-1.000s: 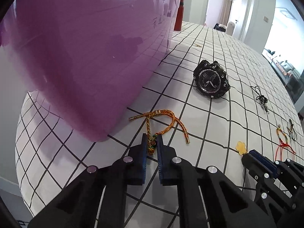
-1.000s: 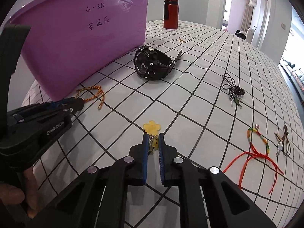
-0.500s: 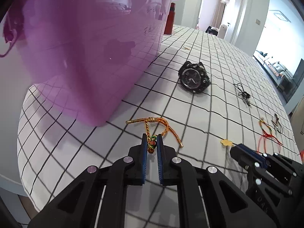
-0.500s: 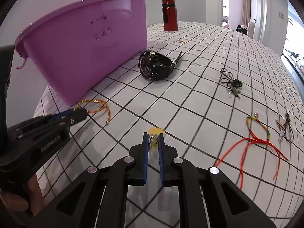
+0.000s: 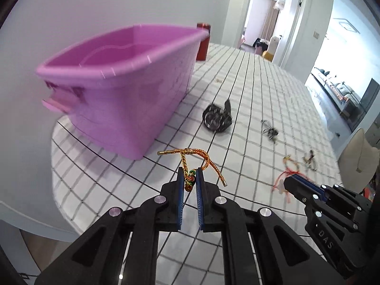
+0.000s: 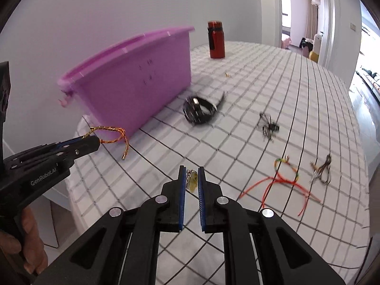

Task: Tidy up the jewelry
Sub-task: 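Carry the braided bracelet and flower charm over the pink tub with both tools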

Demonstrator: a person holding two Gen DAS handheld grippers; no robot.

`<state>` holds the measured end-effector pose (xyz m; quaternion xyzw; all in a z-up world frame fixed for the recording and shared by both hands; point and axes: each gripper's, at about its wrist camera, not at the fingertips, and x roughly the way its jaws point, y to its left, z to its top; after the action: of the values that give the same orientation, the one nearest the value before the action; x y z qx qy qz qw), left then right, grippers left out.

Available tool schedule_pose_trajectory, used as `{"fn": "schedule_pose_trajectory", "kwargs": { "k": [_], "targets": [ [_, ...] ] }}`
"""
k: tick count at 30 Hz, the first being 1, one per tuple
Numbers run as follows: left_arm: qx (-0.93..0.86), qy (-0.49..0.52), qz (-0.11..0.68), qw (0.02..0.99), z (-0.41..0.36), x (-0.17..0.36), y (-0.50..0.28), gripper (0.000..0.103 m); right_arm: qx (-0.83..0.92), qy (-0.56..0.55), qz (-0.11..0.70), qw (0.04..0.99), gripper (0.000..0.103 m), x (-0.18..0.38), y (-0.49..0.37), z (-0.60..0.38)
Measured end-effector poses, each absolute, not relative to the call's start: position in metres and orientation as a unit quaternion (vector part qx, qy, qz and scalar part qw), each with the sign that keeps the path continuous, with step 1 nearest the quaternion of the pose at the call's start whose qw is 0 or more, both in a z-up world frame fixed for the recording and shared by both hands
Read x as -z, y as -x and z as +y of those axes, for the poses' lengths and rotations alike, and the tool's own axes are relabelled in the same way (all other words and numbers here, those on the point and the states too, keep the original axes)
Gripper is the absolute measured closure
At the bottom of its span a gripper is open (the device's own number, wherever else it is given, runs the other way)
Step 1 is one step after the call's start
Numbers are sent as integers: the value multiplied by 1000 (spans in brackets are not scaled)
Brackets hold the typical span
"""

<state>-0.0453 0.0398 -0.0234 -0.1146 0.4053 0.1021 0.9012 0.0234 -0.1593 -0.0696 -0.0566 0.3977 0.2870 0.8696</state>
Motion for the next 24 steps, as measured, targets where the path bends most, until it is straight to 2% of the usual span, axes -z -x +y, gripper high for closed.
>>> {"fn": "schedule_pose_trajectory", "kwargs": {
  "k": [7, 13, 19, 24],
  "targets": [
    [-118, 114, 384, 909, 62, -38, 60, 93, -324, 46, 357, 875, 93, -4, -20, -134],
    [-144, 102, 363, 915, 113, -77, 51, 93, -354, 29, 330, 875, 93, -49, -34, -81],
    [-138, 84, 350, 923, 176, -100, 19, 93, -361, 9, 328, 873, 93, -71, -63, -16],
    [-118, 87, 371, 917, 227, -92, -23, 93, -356, 17, 351, 866, 93, -67, -93, 44]
  ]
}}
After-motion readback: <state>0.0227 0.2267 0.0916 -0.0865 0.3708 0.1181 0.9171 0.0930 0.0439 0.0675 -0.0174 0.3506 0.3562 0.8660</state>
